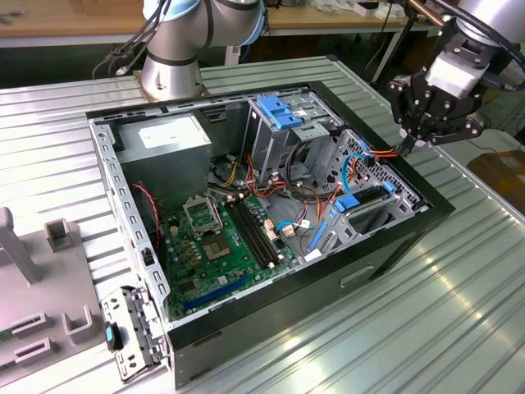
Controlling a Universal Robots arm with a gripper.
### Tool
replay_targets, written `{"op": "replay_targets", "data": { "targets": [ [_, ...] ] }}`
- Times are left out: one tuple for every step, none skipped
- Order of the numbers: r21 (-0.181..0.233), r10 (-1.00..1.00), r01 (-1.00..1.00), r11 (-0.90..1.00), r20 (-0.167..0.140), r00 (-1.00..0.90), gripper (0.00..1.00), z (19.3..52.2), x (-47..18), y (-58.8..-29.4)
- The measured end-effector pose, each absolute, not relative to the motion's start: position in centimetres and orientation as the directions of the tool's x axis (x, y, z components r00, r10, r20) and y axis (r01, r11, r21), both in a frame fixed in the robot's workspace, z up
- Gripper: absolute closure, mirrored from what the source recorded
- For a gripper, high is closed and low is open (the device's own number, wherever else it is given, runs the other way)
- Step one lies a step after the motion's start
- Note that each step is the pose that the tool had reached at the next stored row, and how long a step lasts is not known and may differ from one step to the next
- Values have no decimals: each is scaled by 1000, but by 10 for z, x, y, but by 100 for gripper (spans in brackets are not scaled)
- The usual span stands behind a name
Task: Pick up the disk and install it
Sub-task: 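Insert the first disk wire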
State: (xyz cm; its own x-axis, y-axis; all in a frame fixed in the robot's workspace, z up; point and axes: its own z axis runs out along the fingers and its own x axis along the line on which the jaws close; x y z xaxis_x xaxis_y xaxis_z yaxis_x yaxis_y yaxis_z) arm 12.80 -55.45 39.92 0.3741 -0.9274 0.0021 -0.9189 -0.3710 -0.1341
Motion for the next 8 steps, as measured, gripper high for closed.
{"op": "replay_targets", "data": {
  "targets": [
    [-134, -922, -913, -385, 2, 388, 89, 399, 129, -552],
    [-134, -918, -910, -392, 2, 396, 89, 399, 131, -549],
    [-134, -915, -907, -399, 2, 402, 89, 399, 132, -545],
    [-134, -911, -903, -408, 2, 412, 89, 399, 132, -543],
    [-134, -907, -899, -417, 2, 420, 89, 399, 132, -542],
    [-135, -904, -896, -424, 3, 427, 89, 398, 132, -541],
    [-140, -897, -888, -438, 5, 442, 89, 398, 132, -541],
    [-144, -888, -878, -456, 7, 460, 89, 398, 132, -541]
  ]
}}
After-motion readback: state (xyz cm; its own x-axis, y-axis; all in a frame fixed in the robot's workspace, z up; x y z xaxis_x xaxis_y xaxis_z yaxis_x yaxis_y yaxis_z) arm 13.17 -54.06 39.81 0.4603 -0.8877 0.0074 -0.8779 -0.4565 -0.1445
